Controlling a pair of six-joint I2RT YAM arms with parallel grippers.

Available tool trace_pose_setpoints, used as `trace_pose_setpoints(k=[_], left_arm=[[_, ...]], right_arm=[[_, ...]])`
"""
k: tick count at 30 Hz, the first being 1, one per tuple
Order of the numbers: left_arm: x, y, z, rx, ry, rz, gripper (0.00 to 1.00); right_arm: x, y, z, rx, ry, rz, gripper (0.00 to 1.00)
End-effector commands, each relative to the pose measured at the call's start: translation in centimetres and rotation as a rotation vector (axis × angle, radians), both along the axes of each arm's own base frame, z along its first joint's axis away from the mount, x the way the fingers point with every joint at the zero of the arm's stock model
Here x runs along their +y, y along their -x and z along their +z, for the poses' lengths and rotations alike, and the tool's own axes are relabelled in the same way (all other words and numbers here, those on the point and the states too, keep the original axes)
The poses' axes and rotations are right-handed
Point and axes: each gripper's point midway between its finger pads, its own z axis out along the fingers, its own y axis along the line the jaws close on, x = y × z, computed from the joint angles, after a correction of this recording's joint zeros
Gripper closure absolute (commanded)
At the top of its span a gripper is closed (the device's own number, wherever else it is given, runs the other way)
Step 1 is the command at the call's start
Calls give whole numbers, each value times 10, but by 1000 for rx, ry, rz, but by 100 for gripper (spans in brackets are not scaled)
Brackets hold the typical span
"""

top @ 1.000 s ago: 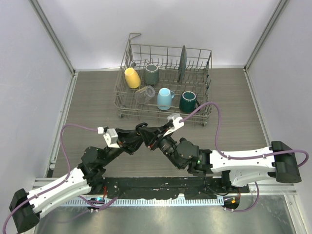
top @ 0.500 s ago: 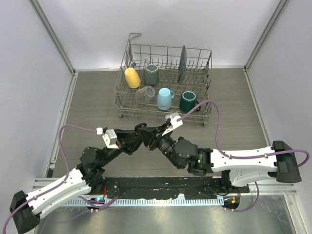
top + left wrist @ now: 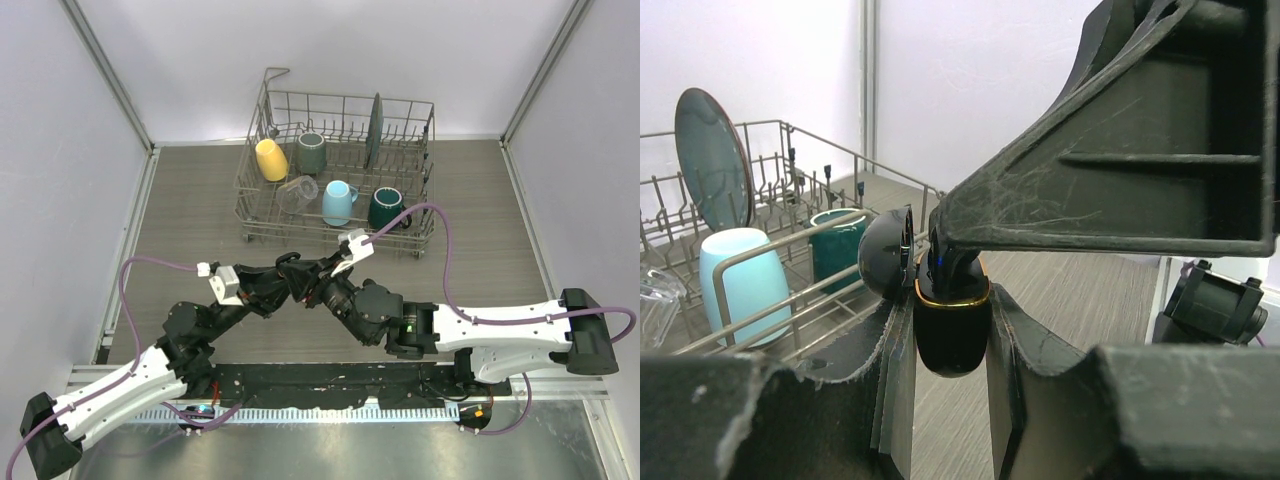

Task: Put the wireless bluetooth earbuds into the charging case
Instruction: Place the earbud in the charging case.

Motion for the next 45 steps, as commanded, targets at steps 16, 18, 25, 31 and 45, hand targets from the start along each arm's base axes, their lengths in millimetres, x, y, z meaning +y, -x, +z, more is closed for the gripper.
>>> trace_pose_setpoints(k=[16, 18, 25, 31, 45], left_arm=[[6, 9, 39, -80, 81, -17, 100], [5, 7, 36, -69, 73, -15, 100], [6, 5, 27, -42, 66, -2, 100], [3, 11, 30, -43, 59, -42, 100], [-25, 27, 23, -25, -35, -207, 100]], right_arm=[[-13, 1, 46, -10, -115, -10, 45], [-16, 7, 63, -32, -170, 29, 45], [-39, 9, 88, -24, -267, 25, 44], [-79, -37, 53, 162, -99, -286, 36], [-39, -43, 2, 365, 108, 36, 36]])
